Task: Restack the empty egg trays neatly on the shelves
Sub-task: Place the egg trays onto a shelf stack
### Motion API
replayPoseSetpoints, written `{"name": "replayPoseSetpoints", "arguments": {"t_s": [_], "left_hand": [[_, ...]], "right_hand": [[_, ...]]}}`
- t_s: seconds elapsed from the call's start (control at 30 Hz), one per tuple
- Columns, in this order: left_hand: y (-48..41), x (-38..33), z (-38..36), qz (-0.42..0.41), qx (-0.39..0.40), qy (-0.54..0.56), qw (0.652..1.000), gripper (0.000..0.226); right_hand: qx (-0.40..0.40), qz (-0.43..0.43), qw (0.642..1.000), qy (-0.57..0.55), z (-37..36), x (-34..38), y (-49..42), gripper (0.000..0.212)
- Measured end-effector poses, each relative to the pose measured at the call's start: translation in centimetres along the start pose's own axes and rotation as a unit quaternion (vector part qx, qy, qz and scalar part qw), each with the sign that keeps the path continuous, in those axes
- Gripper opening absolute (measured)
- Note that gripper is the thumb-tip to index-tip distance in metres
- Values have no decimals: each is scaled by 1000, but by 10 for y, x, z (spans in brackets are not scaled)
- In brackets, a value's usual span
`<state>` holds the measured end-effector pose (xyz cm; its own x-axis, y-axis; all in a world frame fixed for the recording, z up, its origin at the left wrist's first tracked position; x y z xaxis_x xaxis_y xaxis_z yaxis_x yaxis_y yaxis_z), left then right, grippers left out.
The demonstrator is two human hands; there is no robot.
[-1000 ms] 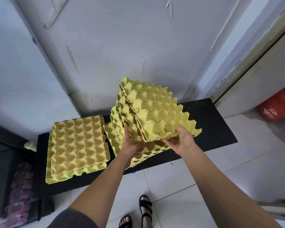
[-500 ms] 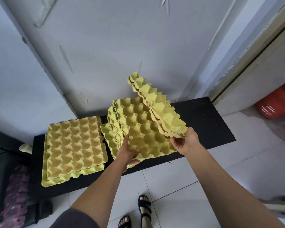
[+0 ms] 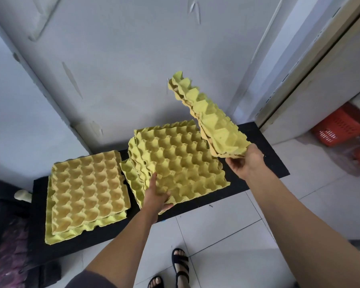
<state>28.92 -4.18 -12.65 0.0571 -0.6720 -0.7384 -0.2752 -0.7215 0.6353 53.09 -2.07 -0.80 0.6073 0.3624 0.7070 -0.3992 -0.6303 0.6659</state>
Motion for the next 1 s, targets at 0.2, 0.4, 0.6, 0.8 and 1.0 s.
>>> {"name": "replayPoseSetpoints", "arguments": {"t_s": [0.2,0.4,0.6,0.8,1.0], "left_hand": [[6,-14,4,-95,47,-52,993,79],[11,-24,10,-139,63,-48,987,76],[20,-31,11,-189,78,-71,976,79],[25,-40,21,-230,67,-108,965,79],[-3,-39,26,-107,-23,-182,977,79]], "right_hand": [[16,-6,1000,-8,-7,-26,4,31],[35,-9,999,-9,-15,-43,16,28],[44,-9,999,-12,-16,-53,27,19],[44,-10,999,-12,-17,-59,31,18],[49,-19,999,-12,-18,-69,25,24]]}}
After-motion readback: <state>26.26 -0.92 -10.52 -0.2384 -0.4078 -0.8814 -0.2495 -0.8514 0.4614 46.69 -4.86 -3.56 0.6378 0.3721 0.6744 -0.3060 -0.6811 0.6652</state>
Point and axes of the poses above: each hand's wrist, its own y-axis away from the middle knuckle, its own z-axis out of the back of the hand, x = y × z, the point moved 3 cm from there along -y, towards the middle knuckle, and after that the axes turned 10 degrees about x, right-handed, at the moved point
